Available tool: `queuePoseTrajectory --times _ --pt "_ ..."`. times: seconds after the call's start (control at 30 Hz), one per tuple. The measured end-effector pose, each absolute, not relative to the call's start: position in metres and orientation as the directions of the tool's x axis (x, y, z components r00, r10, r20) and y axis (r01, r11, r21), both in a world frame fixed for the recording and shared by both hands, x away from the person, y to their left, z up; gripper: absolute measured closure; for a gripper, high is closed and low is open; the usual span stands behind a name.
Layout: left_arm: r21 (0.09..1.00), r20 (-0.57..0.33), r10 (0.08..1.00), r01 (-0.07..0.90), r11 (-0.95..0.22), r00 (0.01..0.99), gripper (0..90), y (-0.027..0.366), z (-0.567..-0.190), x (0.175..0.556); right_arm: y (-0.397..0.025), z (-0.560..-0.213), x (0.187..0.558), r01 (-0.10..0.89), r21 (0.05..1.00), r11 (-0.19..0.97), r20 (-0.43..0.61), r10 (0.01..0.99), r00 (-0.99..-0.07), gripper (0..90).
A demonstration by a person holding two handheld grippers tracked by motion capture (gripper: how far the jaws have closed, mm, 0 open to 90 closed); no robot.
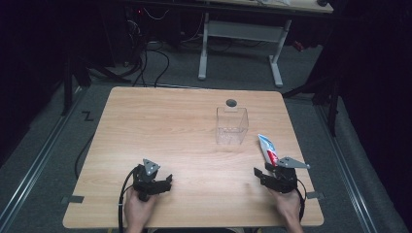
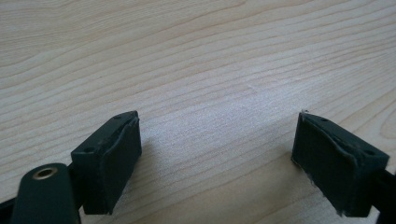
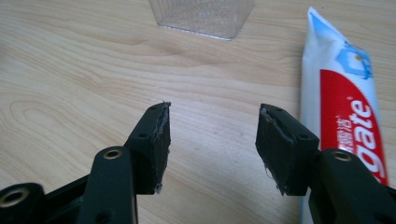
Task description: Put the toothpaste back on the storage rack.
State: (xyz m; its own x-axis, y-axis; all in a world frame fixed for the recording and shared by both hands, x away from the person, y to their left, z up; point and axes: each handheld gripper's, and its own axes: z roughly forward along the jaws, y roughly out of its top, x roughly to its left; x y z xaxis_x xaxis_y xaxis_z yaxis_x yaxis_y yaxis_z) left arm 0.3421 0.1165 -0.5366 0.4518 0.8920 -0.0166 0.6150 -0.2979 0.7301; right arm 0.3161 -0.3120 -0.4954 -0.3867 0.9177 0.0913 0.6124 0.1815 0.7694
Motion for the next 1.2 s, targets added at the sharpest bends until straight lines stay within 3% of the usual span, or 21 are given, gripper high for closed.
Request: queuePoseTrajectory --times 0.5,1.2 --pt "0.73 -0.017 0.892 0.615 -0.297 0.451 15.9 0.117 -0.537 0.342 -0.332 -0.477 0.33 0.587 0.796 0.147 0.085 0.933 -0.349 46.9" --pt "0.73 -0.017 0.892 0.615 -0.297 0.451 15.9 0.117 -0.537 0.342 -0.349 -0.463 0.38 0.656 0.737 0.161 0.027 0.963 -0.267 45.9"
